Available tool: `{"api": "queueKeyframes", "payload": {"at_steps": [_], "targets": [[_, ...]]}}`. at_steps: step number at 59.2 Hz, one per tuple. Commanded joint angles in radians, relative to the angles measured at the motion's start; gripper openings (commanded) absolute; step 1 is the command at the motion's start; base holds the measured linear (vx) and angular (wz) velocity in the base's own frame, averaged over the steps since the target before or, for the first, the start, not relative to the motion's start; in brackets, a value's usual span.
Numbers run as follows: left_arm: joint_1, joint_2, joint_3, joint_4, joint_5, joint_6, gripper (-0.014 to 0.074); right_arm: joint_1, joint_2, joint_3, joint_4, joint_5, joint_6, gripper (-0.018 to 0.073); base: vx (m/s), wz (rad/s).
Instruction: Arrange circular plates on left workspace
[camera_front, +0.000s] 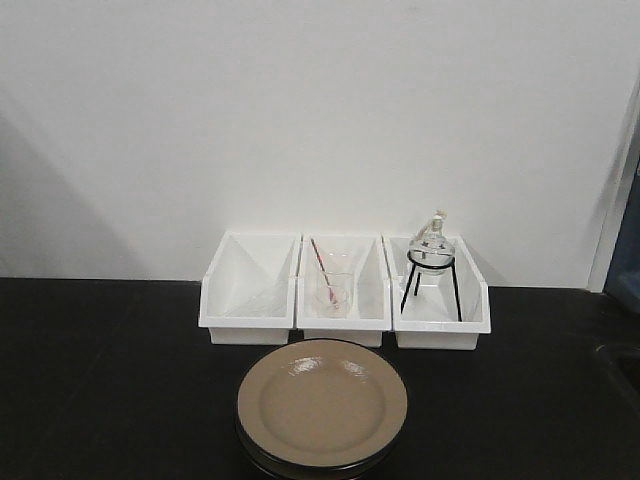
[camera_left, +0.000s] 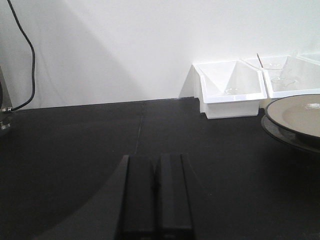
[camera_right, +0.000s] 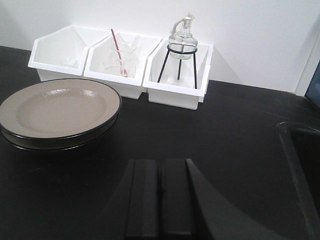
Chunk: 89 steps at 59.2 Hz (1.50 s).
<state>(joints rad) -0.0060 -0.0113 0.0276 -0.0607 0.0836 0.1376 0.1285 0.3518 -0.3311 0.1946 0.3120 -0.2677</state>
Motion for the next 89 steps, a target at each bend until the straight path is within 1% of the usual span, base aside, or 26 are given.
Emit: {"api": "queueKeyframes", "payload": {"at_steps": [1, 27, 32, 40, 44, 52, 56, 60, 68, 89], "targets": [[-0.003, -0.015, 0.012, 0.0, -0.09, -0.01, -0.0001, -0.005, 0.007, -0.031, -0.001, -0.083, -0.006, -0.0003, 0.0, 0.0], [-0.003, -0.015, 0.012, 0.0, -0.09, -0.01, -0.0001, -0.006, -0.014, -0.026, -0.002, -0.081, 0.0, -0.0003, 0.0, 0.0], [-0.003, -0.015, 0.012, 0.0, -0.09, -0.01, -0.0001, -0.01, -0.065, 0.009, -0.005, -0.098, 0.039, -0.0003, 0.0, 0.0], [-0.003, -0.015, 0.012, 0.0, -0.09, -0.01, -0.0001, -0.042, -0.187, 0.142, -0.066, -0.176, 0.119, -0.0003, 0.0, 0.0], [-0.003, -0.015, 0.012, 0.0, -0.09, -0.01, -0.0001, -0.07, -0.25, 0.218, -0.087, -0.219, 0.175, -0.0003, 0.0, 0.0], [-0.003, -0.015, 0.012, 0.0, -0.084, -0.01, 0.0, -0.141, -0.382, 0.33, -0.087, -0.253, 0.262, -0.0003, 0.0, 0.0], [-0.003, -0.015, 0.012, 0.0, -0.084, -0.01, 0.0, -0.156, -0.377, 0.367, -0.087, -0.295, 0.292, -0.0003, 0.0, 0.0], [-0.003, -0.015, 0.012, 0.0, -0.084, -0.01, 0.0, -0.156, -0.378, 0.366, -0.089, -0.258, 0.297, -0.0003, 0.0, 0.0], [-0.003, -0.015, 0.012, 0.0, -0.084, -0.01, 0.0, -0.153, -0.378, 0.367, -0.09, -0.241, 0.296, -0.0003, 0.0, 0.0], [-0.003, -0.015, 0.012, 0.0, -0.084, -0.01, 0.0, -0.153, -0.378, 0.367, -0.09, -0.24, 0.293, -0.0003, 0.0, 0.0]]}}
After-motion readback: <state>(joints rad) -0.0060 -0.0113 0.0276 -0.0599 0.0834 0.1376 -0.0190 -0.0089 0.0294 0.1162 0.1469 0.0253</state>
